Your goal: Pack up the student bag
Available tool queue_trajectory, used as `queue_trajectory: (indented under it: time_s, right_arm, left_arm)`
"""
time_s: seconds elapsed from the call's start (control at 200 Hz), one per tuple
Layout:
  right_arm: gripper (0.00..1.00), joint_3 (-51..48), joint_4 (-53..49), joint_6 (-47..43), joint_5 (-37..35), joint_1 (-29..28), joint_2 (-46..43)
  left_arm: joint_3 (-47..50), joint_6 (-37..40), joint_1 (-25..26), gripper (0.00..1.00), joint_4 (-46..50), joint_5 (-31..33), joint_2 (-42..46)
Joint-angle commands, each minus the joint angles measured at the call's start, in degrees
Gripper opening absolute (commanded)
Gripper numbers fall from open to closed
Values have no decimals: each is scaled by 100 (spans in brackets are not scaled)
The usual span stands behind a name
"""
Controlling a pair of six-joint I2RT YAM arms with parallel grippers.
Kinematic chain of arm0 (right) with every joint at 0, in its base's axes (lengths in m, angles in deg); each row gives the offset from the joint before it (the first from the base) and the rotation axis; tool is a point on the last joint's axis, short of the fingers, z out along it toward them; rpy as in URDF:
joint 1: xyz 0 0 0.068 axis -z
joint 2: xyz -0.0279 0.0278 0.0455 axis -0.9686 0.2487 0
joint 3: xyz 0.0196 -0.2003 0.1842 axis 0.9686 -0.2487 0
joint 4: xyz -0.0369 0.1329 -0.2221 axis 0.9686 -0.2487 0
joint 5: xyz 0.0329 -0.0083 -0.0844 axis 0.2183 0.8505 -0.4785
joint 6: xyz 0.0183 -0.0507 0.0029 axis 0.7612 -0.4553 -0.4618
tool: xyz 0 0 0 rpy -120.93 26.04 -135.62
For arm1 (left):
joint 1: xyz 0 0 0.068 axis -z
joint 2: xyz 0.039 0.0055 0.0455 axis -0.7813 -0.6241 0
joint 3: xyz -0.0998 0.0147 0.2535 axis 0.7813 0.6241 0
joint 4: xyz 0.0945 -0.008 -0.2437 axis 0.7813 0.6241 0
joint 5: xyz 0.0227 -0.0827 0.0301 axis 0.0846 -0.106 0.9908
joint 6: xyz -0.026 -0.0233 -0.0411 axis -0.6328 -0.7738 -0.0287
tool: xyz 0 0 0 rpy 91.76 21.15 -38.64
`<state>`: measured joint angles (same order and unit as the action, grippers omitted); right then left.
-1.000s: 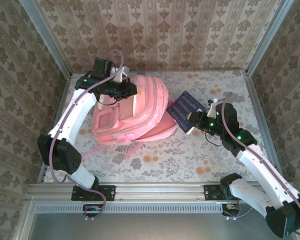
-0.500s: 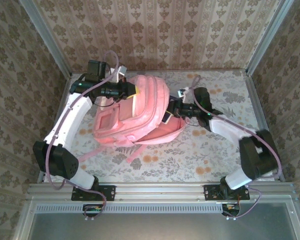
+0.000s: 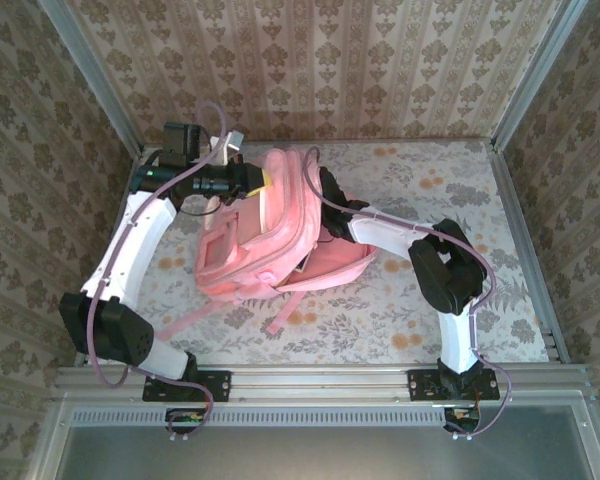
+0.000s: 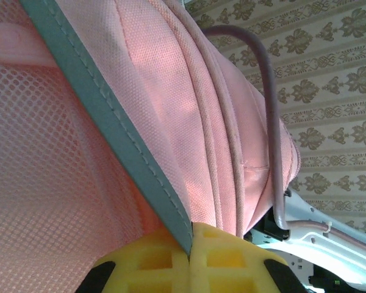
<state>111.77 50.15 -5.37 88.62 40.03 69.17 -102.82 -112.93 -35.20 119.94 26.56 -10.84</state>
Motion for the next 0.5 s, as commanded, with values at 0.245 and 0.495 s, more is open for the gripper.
queue_trajectory:
  time_s: [0.245,0.495]
  right_arm:
    - [100,-1192,-253,-545,-359,588,-1409]
    - [100,-1696,-645,-978,-331,844,-2036]
  left_arm:
    - [-58,-5,-82,0,-675,-285,307]
    - [69,-58,-67,0,-719,-102,213]
